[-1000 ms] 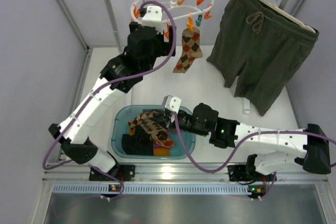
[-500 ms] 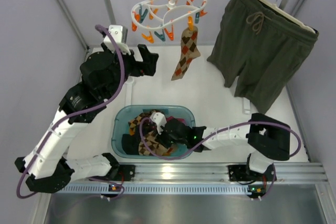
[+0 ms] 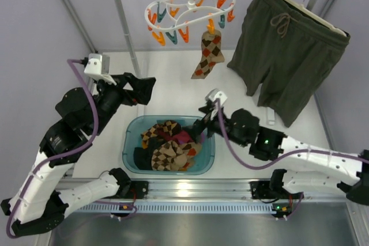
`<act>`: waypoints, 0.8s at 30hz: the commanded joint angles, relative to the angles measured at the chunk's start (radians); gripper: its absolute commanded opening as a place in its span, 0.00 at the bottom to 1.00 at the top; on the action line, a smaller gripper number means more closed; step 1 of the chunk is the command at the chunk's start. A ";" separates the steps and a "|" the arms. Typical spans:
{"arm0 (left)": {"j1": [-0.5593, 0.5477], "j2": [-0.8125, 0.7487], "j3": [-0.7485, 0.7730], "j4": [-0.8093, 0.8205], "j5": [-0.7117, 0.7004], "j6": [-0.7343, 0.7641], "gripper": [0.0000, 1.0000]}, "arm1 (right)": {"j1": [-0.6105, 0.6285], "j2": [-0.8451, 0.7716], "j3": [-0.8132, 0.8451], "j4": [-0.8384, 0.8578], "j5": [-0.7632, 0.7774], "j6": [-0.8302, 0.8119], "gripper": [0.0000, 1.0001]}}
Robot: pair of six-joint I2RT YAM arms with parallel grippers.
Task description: Remove the socks clipped to the hanger
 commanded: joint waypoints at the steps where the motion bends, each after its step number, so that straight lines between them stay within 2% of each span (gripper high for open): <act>1: 0.001 -0.022 -0.037 0.028 0.012 -0.017 0.98 | -0.193 -0.100 -0.015 -0.081 -0.098 -0.015 1.00; 2: 0.001 -0.030 -0.045 0.027 0.055 -0.017 0.98 | -0.354 -0.100 0.002 -0.075 -0.163 -0.025 0.99; 3: 0.001 -0.033 -0.058 0.028 0.080 -0.018 0.98 | -0.422 -0.076 0.016 -0.070 -0.279 -0.063 0.99; 5: 0.001 -0.033 -0.068 0.030 0.139 -0.012 0.98 | -0.584 -0.030 0.066 -0.064 -0.390 -0.116 0.99; 8: 0.001 -0.028 -0.072 0.030 0.232 -0.012 0.98 | -0.715 0.073 0.114 0.049 -0.643 -0.194 0.99; 14: 0.001 -0.021 -0.075 0.030 0.339 -0.009 0.98 | -0.837 0.338 0.281 0.149 -0.777 -0.223 1.00; 18: 0.001 -0.010 -0.075 0.028 0.364 -0.014 0.98 | -0.840 0.453 0.356 0.241 -0.775 -0.225 0.99; 19: 0.003 -0.004 -0.074 0.030 0.417 -0.015 0.98 | -0.840 0.479 0.378 0.244 -0.777 -0.225 0.99; 21: 0.001 0.008 -0.060 0.030 0.437 -0.015 0.98 | -0.841 0.553 0.436 0.270 -0.821 -0.208 0.99; 24: 0.000 0.021 -0.028 0.030 0.447 -0.015 0.98 | -0.837 0.618 0.477 0.366 -0.941 -0.132 0.61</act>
